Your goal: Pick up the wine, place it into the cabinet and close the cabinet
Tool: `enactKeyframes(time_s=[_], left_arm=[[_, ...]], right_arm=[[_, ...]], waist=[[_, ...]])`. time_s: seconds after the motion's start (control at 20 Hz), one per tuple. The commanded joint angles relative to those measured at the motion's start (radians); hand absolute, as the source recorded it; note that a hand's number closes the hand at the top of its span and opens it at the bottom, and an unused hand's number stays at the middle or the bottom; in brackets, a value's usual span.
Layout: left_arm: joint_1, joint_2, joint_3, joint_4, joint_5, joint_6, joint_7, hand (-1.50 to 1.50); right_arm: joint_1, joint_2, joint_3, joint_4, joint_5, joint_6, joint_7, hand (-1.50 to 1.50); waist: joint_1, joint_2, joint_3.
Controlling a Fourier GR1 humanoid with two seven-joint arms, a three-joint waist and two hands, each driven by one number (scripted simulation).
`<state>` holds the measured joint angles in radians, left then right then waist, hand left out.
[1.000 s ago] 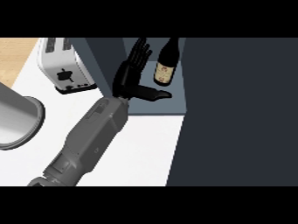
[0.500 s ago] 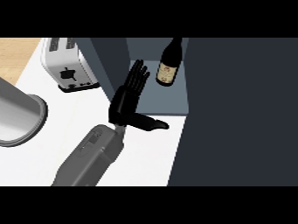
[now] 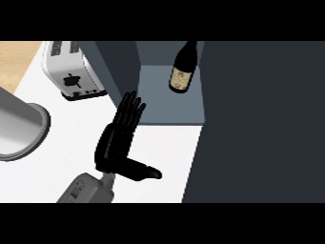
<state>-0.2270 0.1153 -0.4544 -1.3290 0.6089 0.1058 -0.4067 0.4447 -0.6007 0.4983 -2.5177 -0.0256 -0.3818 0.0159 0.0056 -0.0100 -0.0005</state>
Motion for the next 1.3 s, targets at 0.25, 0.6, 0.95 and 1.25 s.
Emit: enactKeyframes(time_s=[0.25,0.6,0.95,1.25], left_arm=[[0.174,0.133,0.073,-0.16,0.059,-0.109,-0.012,-1.5],[0.257,0.181,0.099,-0.208,0.021,-0.115,-0.078,-1.5],[0.301,0.318,0.255,-0.222,0.117,-0.231,-0.047,-1.5],[0.335,0.365,0.313,-0.262,0.159,-0.271,-0.033,-1.5]], right_arm=[[0.032,-0.077,-0.007,-0.173,-0.107,0.117,0.042,-1.5],[0.048,-0.176,0.151,-0.208,-0.068,0.279,0.024,1.5],[0.015,-0.149,0.236,-0.204,-0.004,0.283,0.045,1.5],[-0.115,-0.072,0.289,-0.209,0.011,0.249,0.149,1.5]], waist=[[-0.007,0.006,0.001],[-0.007,0.0,0.0],[-0.009,0.005,-0.001],[0.006,0.007,-0.003]])
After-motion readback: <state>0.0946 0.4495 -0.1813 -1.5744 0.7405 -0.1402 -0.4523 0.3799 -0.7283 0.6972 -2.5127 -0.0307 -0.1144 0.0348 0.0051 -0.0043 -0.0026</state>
